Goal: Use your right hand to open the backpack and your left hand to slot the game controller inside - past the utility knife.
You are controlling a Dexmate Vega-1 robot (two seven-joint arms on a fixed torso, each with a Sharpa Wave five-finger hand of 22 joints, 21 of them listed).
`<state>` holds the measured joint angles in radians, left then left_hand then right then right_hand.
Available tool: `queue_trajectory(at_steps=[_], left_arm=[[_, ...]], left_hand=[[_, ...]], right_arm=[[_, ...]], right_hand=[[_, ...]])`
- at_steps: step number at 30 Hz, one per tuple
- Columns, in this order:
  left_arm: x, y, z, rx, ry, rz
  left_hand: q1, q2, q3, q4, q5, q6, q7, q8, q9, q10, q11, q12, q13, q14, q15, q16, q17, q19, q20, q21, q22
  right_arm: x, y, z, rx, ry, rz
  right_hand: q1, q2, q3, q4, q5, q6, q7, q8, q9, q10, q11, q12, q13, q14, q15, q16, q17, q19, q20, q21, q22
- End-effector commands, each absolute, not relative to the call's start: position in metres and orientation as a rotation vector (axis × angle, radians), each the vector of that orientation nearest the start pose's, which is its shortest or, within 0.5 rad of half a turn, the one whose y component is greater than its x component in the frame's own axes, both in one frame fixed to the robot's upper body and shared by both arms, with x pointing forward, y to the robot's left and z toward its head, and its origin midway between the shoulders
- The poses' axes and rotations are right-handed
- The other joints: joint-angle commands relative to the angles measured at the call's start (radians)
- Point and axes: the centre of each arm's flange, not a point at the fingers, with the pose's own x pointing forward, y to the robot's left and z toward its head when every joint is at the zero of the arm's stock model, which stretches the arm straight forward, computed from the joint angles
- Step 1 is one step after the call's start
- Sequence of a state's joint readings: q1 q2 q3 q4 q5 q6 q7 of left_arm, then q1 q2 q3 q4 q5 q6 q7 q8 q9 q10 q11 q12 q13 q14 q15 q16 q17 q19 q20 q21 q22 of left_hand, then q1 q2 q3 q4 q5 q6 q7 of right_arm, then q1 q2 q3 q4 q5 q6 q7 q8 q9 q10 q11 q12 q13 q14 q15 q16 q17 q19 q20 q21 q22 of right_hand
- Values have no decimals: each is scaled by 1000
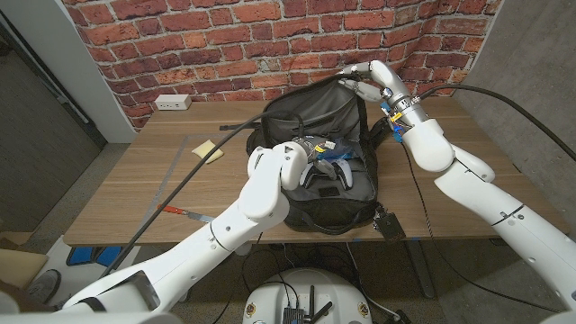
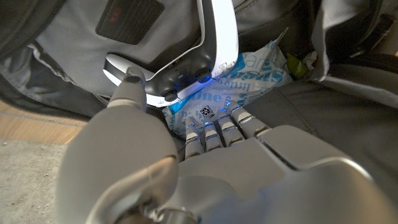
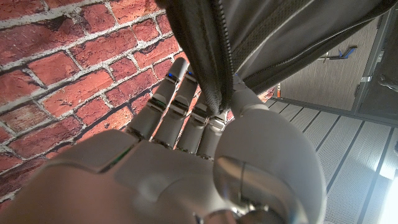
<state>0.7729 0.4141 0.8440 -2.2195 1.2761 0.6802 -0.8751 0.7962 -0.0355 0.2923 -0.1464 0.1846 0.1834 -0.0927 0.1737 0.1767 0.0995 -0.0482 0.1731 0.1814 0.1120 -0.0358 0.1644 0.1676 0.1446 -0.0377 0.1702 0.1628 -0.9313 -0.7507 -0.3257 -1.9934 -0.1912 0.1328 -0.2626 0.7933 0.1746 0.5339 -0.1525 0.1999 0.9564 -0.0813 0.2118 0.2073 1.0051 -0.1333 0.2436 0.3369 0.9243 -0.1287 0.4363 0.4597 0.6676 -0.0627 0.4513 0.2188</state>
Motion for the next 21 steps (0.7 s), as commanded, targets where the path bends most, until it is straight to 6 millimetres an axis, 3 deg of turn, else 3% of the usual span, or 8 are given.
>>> queue_trajectory(at_steps=[1, 21], left_arm=[[458, 33, 28, 1576, -397, -259], [436, 45, 13, 1547, -448, -255]], left_hand=[[-12, 5, -4, 3, -1, 0, 8, 7, 1, -5, -2, 9, 1, -1, -1, 7, 0, -8, -28, 3, 3], [-7, 38, 9, -6, 9, 71, 9, 29, 1, 63, -34, 33, 0, 69, -26, 24, -2, 52, -40, 23, 3]], right_arm=[[488, -205, 108, -830, -1150, 6], [489, -198, 108, -839, -1148, 0]], right_hand=[[-1, 7, 7, 2, 7, 10, 3, 1, 3, 5, 6, -1, 5, 5, -87, -2, 4, -2, -153, 7, 0], [-1, 7, 8, 1, 7, 5, 4, -1, 3, 1, 6, -4, 7, 0, -88, -7, 6, -7, -153, 14, -1]])
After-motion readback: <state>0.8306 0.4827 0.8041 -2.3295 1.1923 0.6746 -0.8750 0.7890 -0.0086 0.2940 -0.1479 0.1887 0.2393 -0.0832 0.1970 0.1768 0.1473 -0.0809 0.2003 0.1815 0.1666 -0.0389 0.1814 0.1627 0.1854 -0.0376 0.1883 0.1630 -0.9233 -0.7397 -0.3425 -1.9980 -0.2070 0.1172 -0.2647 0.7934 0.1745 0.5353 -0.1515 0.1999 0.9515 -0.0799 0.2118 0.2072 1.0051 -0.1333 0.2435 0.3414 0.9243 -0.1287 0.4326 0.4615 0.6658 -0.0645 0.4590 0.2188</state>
